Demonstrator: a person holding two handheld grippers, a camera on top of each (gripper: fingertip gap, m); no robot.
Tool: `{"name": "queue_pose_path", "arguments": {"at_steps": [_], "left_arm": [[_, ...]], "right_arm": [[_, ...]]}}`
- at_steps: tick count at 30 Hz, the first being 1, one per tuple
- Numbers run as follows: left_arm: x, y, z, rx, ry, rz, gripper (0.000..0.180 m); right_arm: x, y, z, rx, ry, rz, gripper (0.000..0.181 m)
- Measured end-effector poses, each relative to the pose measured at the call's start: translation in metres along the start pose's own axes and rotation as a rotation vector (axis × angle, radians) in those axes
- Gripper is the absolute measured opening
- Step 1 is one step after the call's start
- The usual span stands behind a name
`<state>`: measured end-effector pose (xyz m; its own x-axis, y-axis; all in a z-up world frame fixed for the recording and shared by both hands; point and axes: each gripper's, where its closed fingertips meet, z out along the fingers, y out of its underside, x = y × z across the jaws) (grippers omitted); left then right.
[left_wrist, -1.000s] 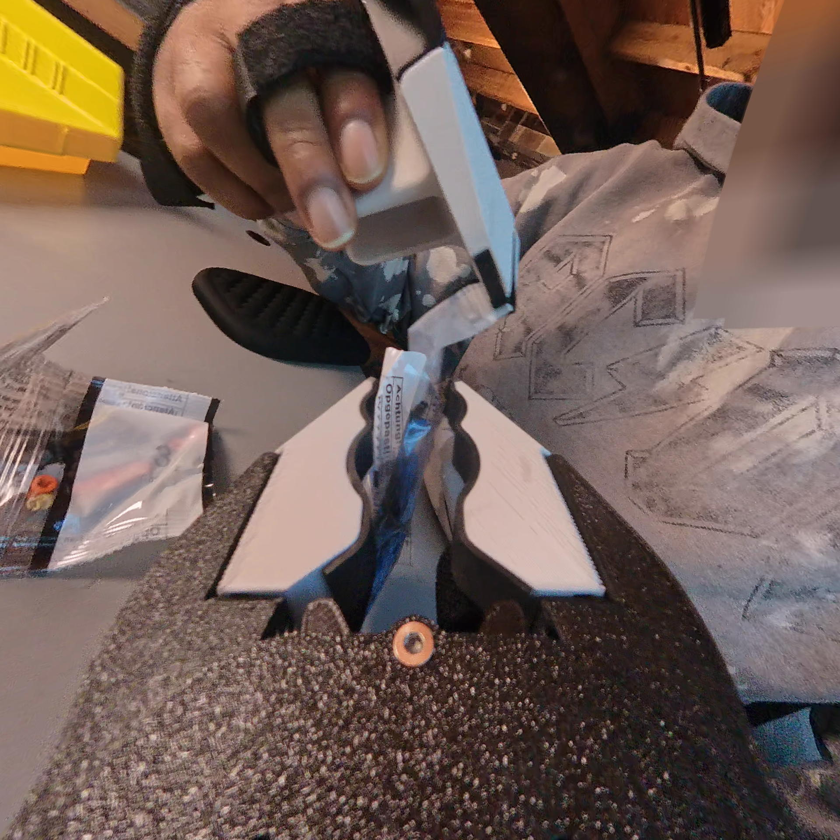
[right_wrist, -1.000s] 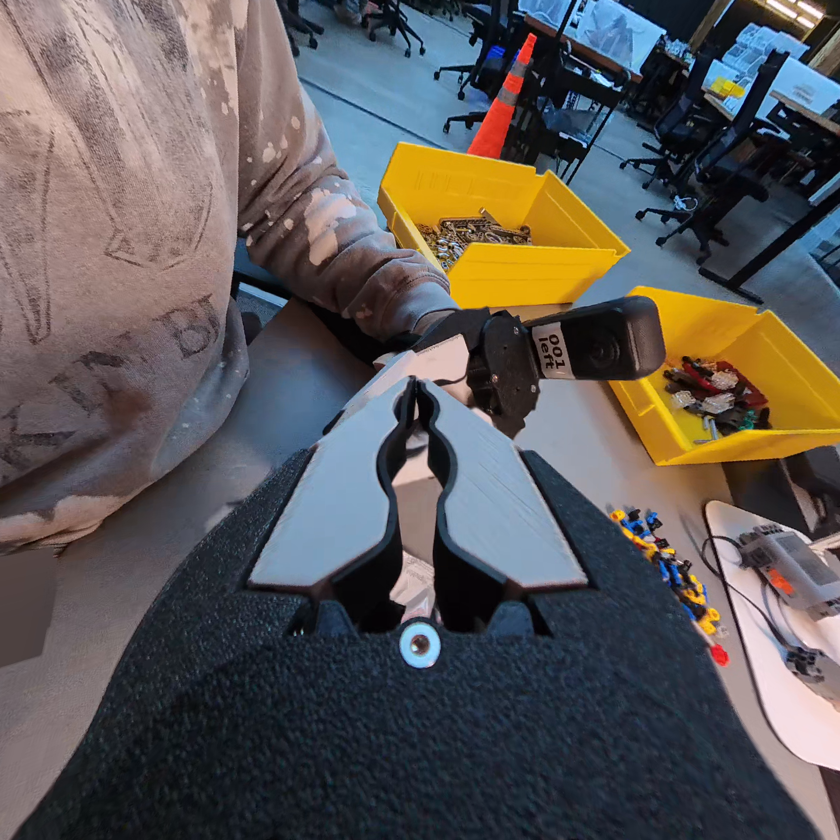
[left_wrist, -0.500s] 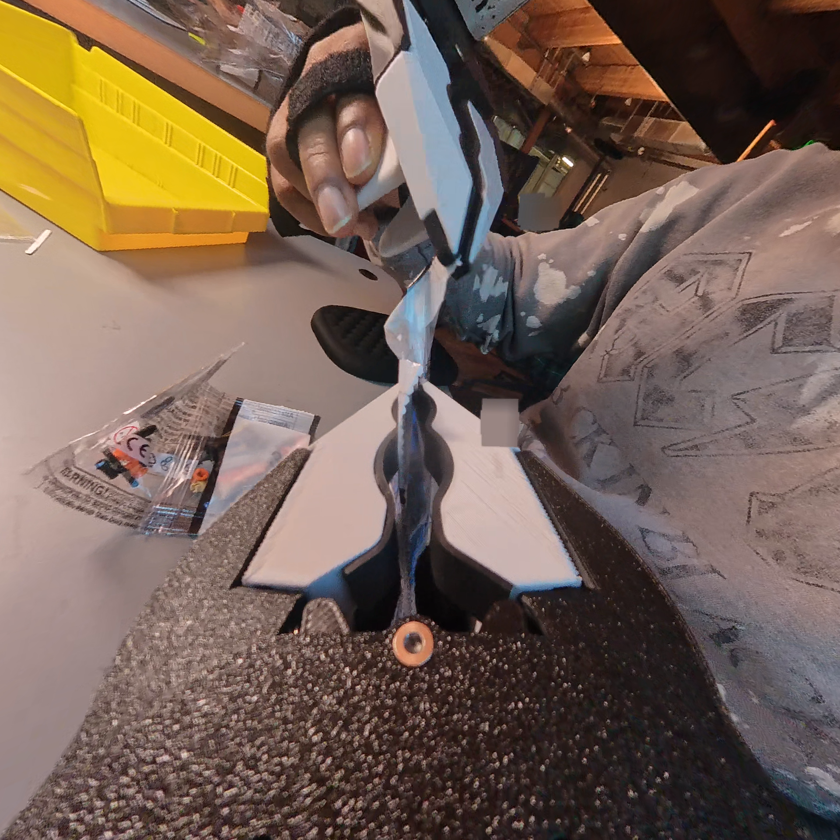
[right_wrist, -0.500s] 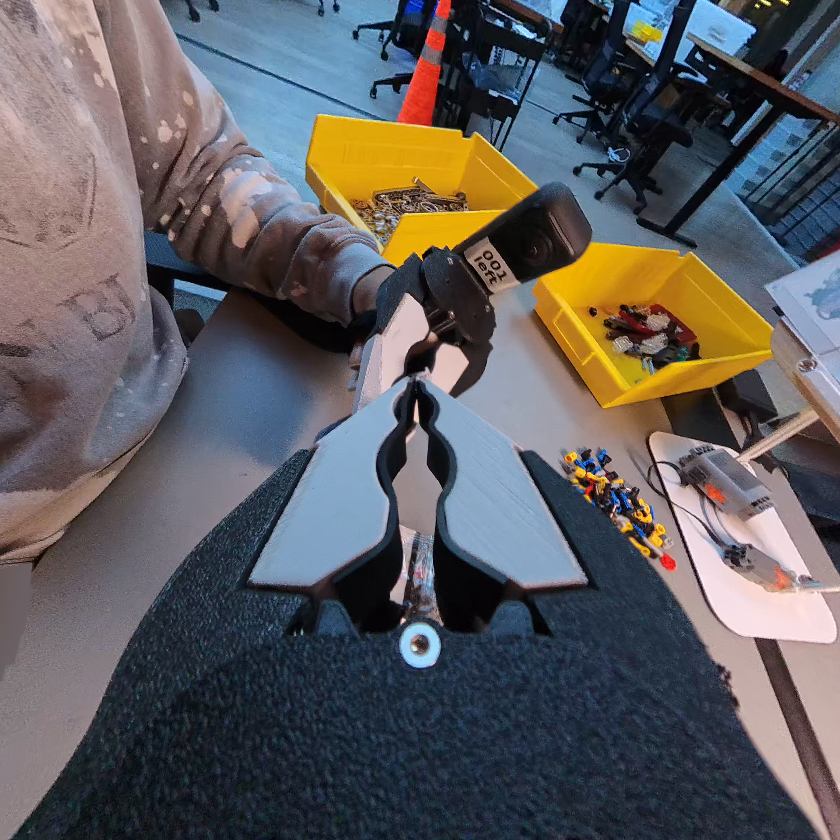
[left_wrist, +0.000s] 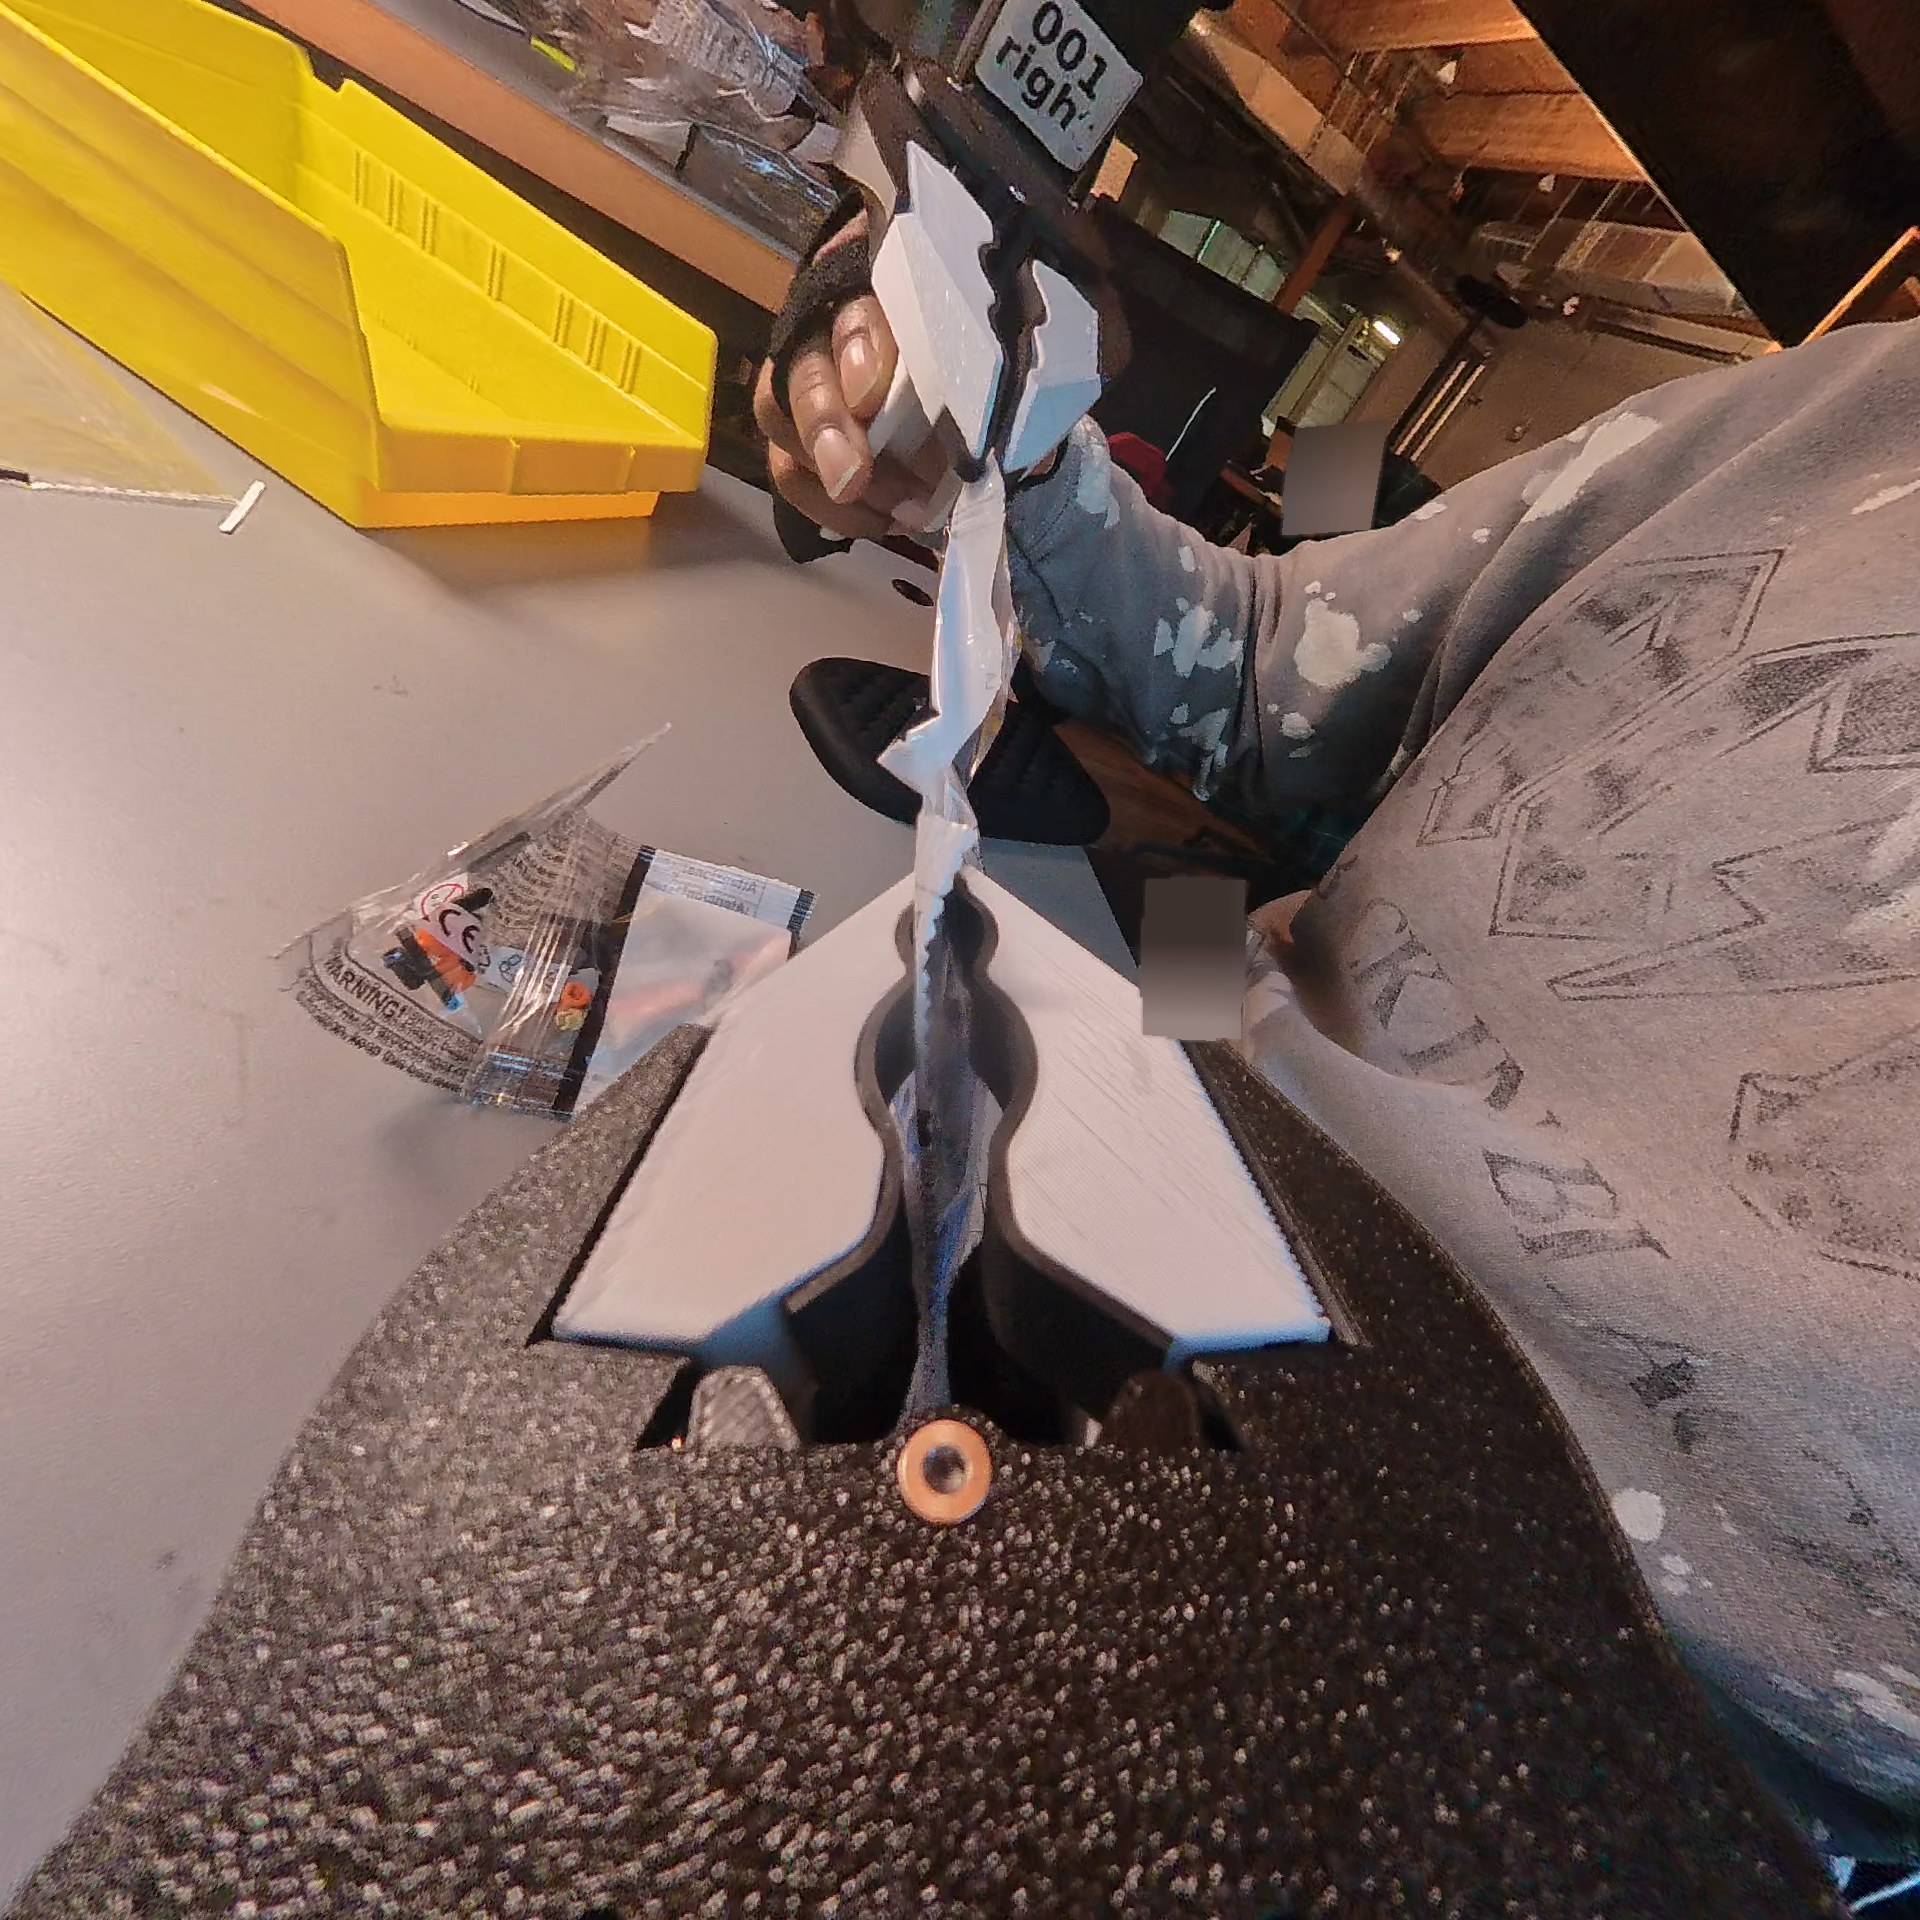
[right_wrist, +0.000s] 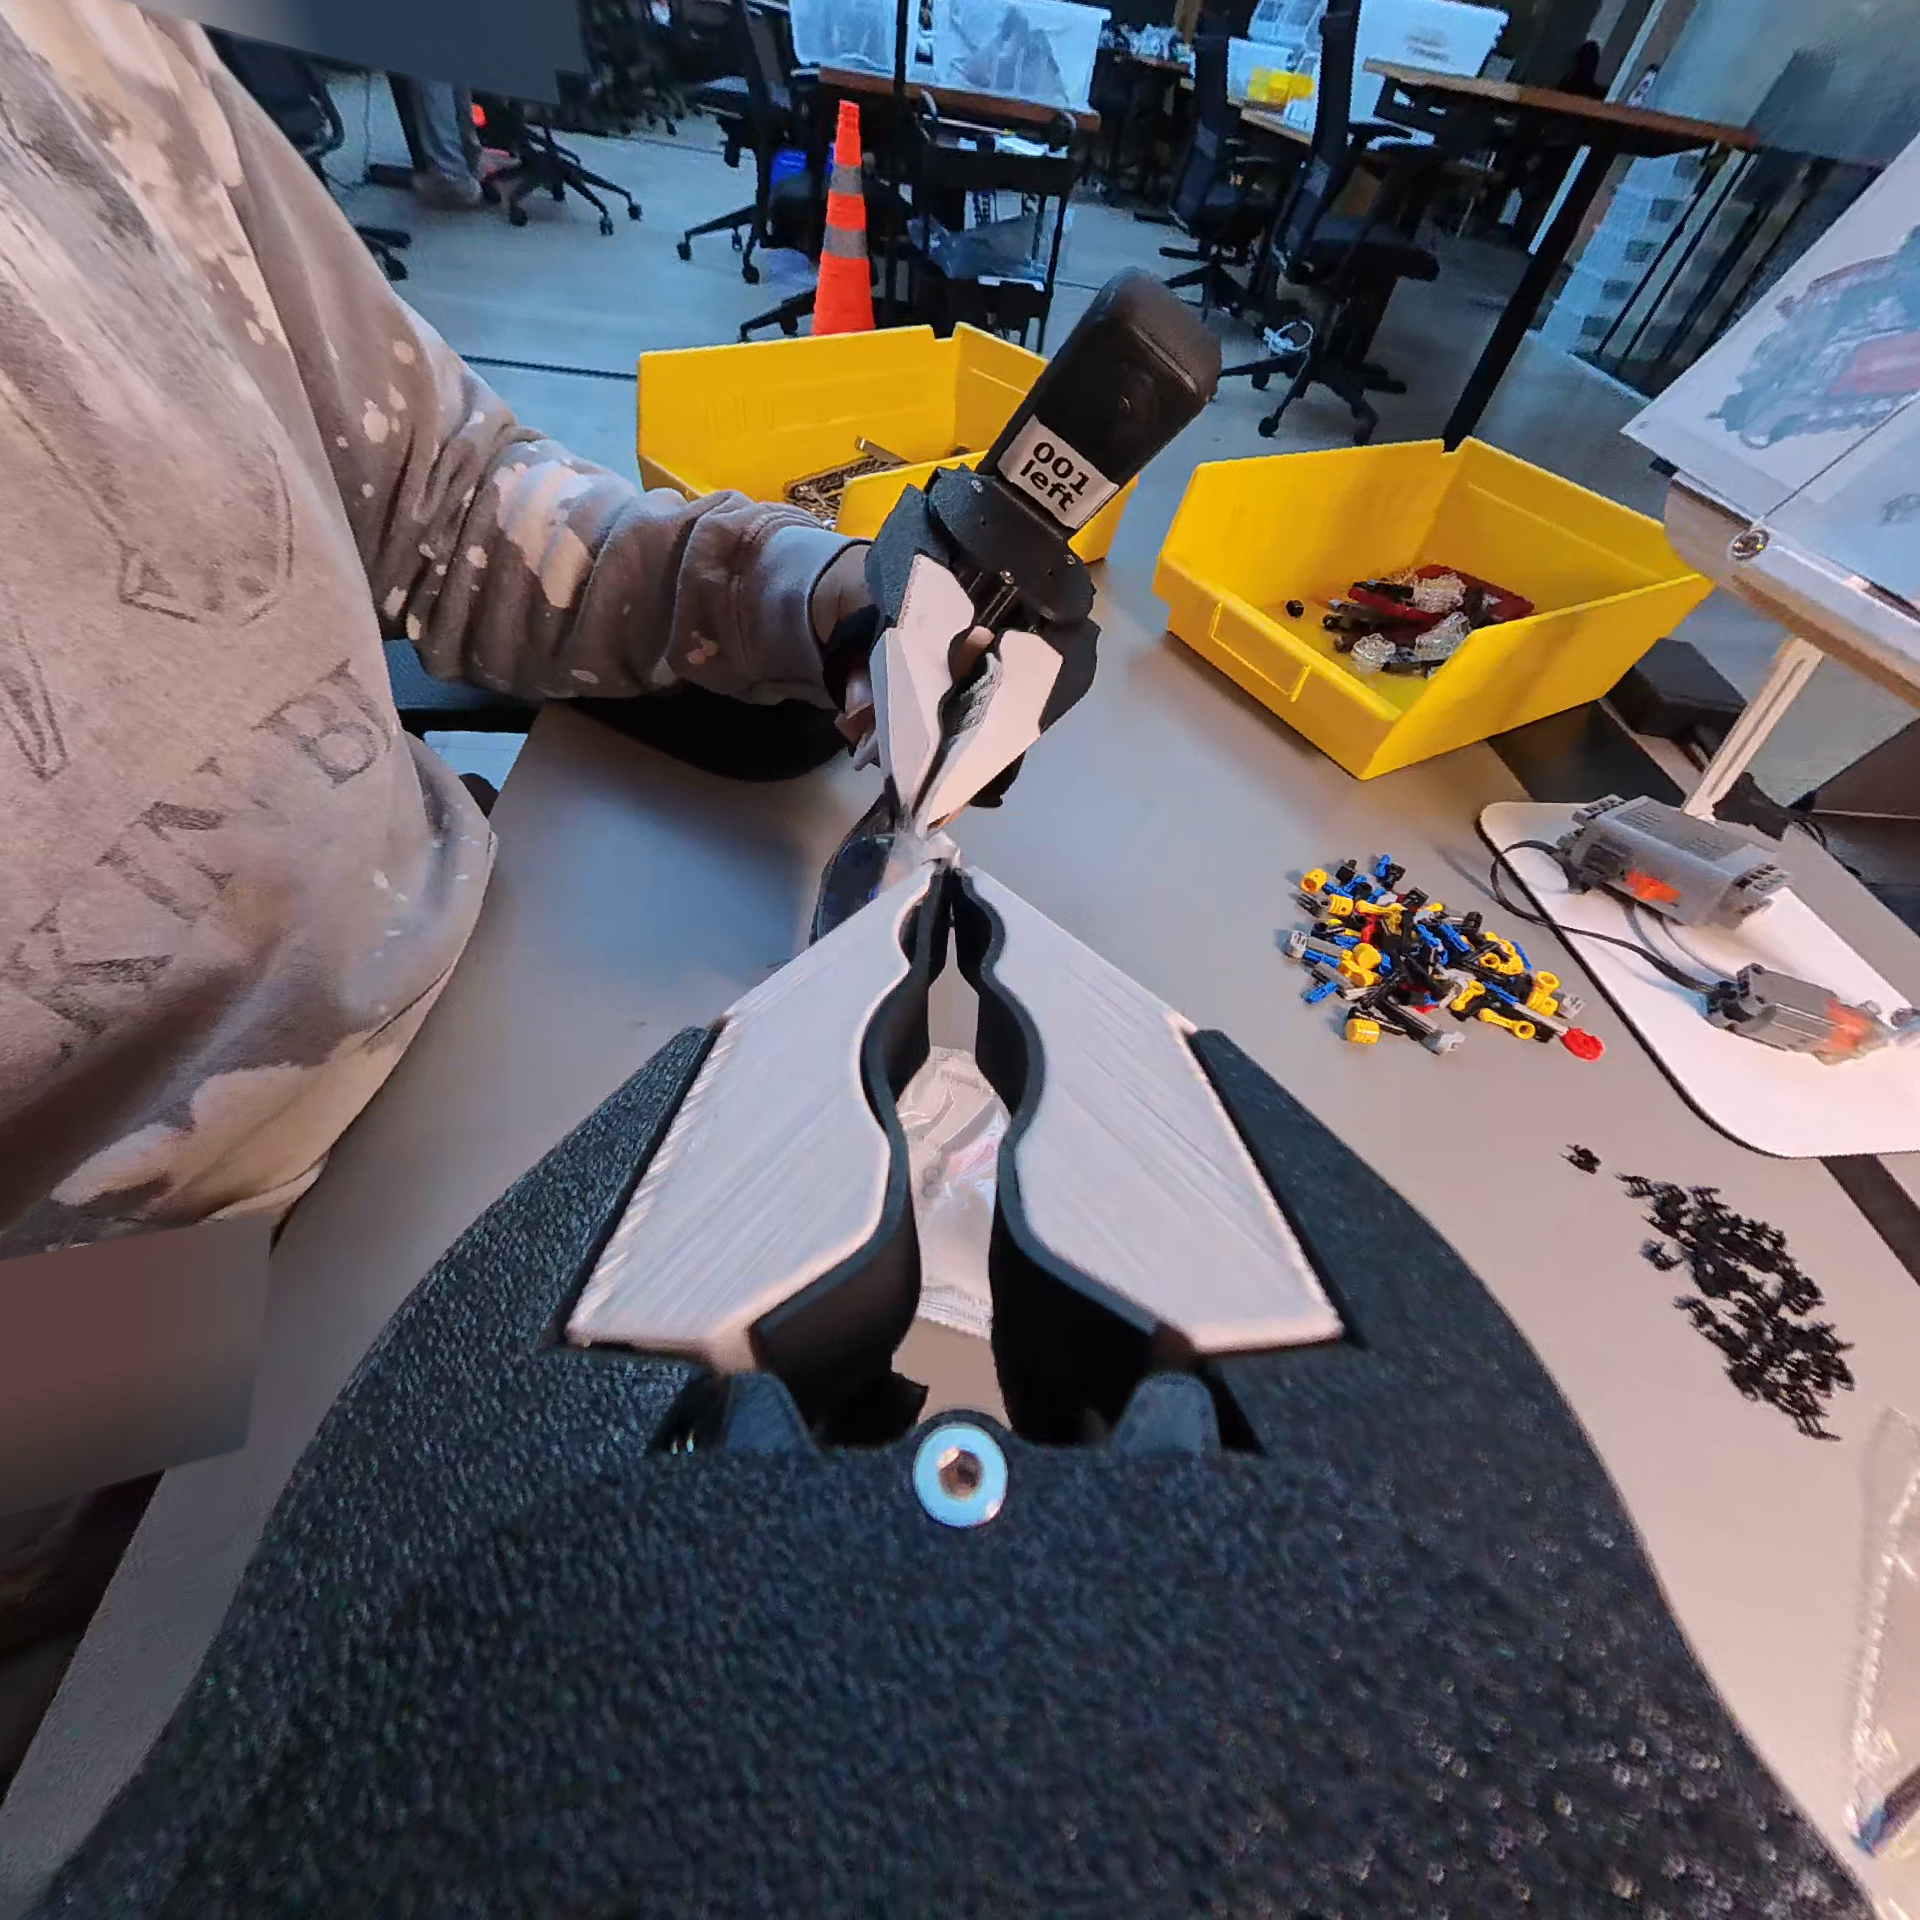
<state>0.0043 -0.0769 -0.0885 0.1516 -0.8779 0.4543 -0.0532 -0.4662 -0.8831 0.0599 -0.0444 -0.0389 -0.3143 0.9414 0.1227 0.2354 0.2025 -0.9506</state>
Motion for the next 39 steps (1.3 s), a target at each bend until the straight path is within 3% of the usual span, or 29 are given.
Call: {"name": "queue_pose_path", "arguments": {"at_steps": [14, 20, 25, 31, 36, 39], "left_arm": [[-0.021, 0.000, -0.026, 0.033, -0.074, -0.043, 0.000], [-0.016, -0.017, -0.038, 0.136, -0.053, -0.038, 0.000], [-0.024, -0.025, -0.049, 0.194, -0.129, -0.028, 0.000], [-0.030, -0.034, -0.053, 0.249, -0.184, -0.016, 0.000], [-0.034, -0.035, -0.053, 0.252, -0.222, -0.001, 0.000], [-0.039, -0.033, -0.053, 0.254, -0.244, -0.010, 0.000]], "right_arm": [[0.010, -0.012, -0.088, 0.121, 0.213, 0.066, 0.000], [0.021, -0.002, -0.105, 0.094, 0.358, 0.089, 0.000], [0.068, 0.001, -0.173, 0.054, 0.733, 0.107, 0.000], [0.115, 0.006, -0.370, -0.137, 1.450, 0.077, 0.000], [0.123, 0.042, -0.474, -0.243, 1.651, 0.183, 0.000], [0.126, 0.074, -0.522, -0.410, 1.863, 0.186, 0.000]]}}
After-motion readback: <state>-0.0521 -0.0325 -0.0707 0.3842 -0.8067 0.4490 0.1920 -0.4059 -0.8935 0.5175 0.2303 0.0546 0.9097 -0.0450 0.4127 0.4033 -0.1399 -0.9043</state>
